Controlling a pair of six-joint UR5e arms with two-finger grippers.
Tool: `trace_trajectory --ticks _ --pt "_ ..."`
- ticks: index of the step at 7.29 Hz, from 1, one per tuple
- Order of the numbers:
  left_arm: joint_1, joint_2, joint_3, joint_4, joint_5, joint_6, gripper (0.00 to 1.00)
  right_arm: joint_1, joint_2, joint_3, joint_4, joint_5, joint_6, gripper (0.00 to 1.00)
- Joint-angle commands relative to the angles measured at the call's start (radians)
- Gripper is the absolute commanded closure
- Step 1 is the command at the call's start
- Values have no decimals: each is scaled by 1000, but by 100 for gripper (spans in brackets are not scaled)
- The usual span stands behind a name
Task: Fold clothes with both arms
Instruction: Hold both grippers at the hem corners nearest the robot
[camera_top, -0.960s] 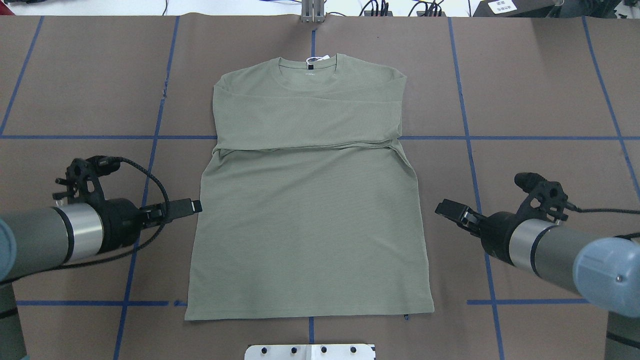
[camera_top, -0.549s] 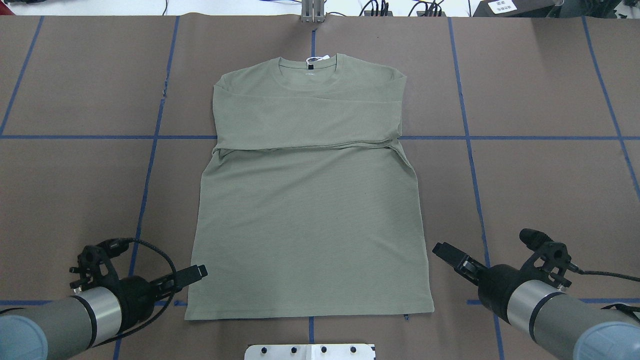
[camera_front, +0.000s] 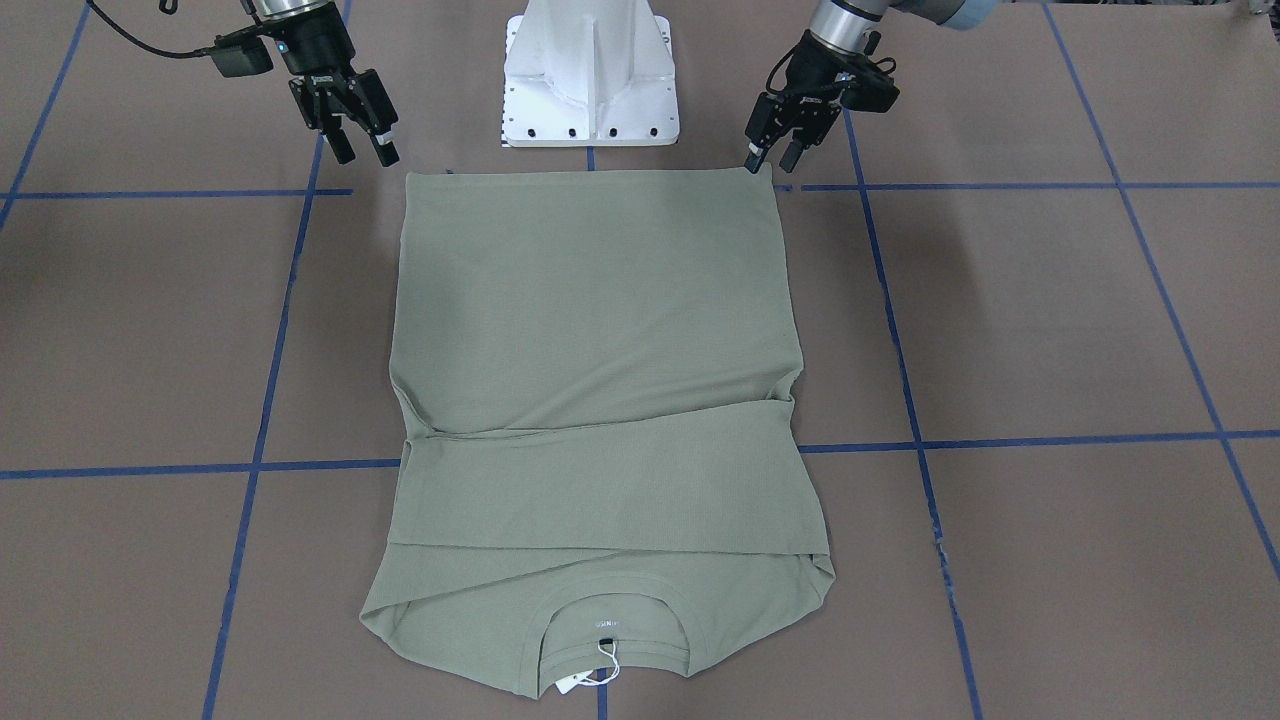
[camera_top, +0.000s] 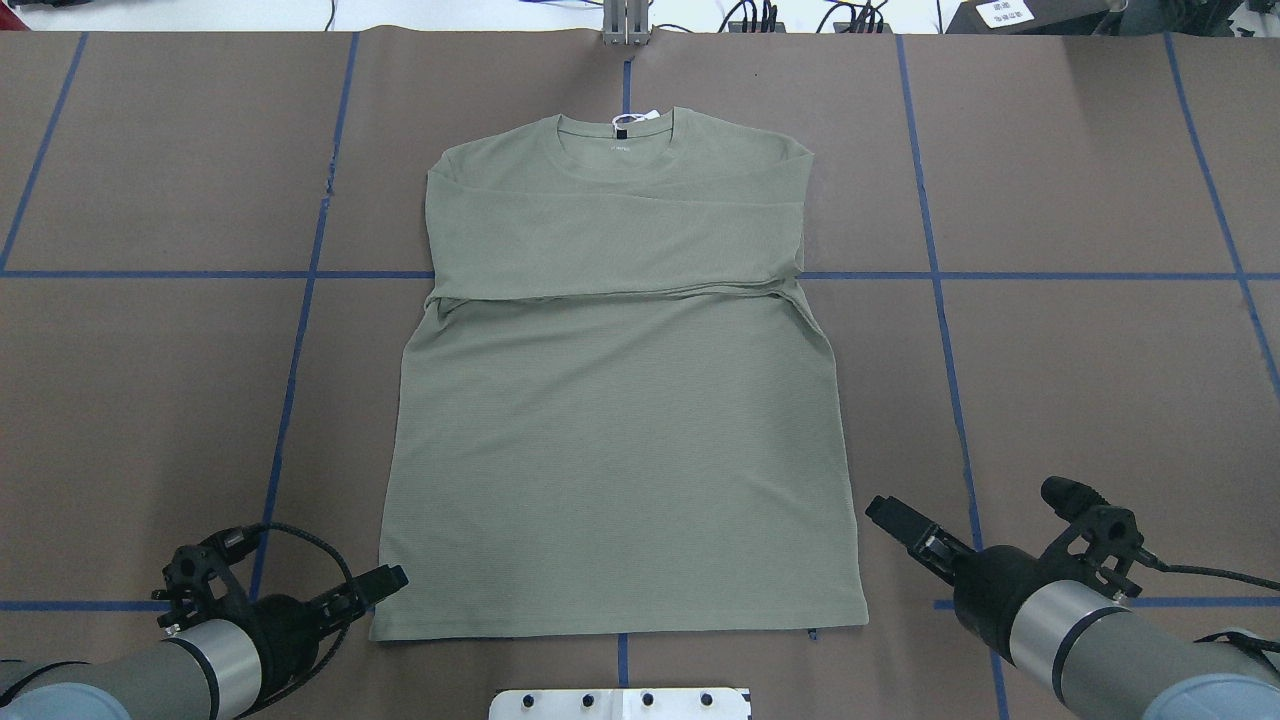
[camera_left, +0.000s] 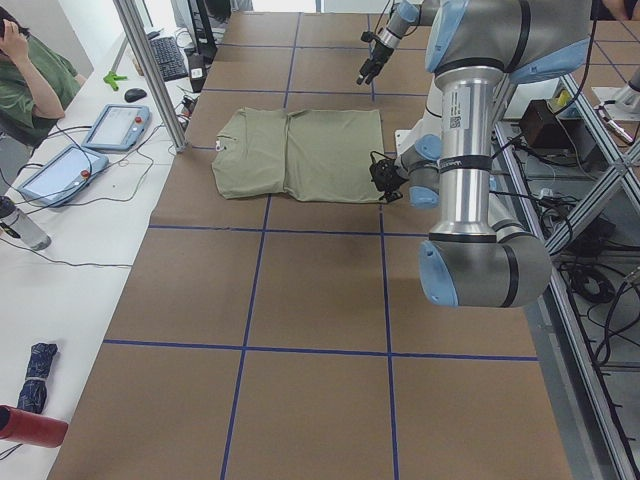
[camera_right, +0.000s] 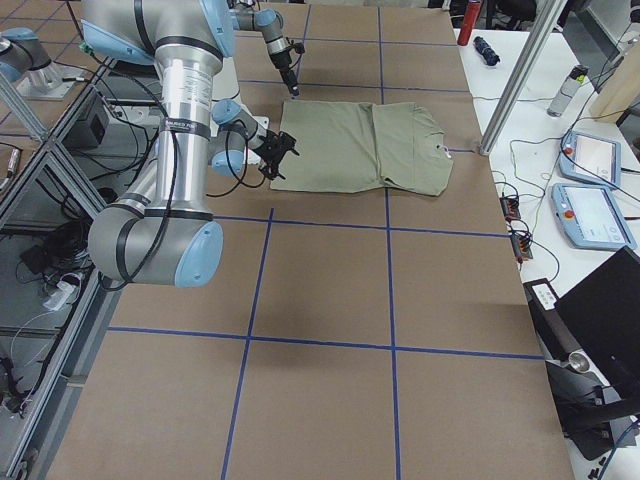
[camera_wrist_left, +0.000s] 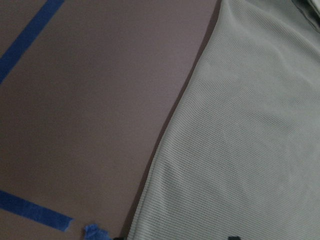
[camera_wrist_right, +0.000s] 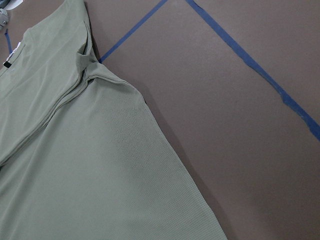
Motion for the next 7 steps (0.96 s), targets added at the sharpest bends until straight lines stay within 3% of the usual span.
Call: trace_trajectory --ticks 1,7 --pt "16 1 9 2 -2 4 25 -5 0 -1 -1 -5 8 2" --pt "36 -31 35 2 1 3 26 -21 0 -5 -1 -20 11 2"
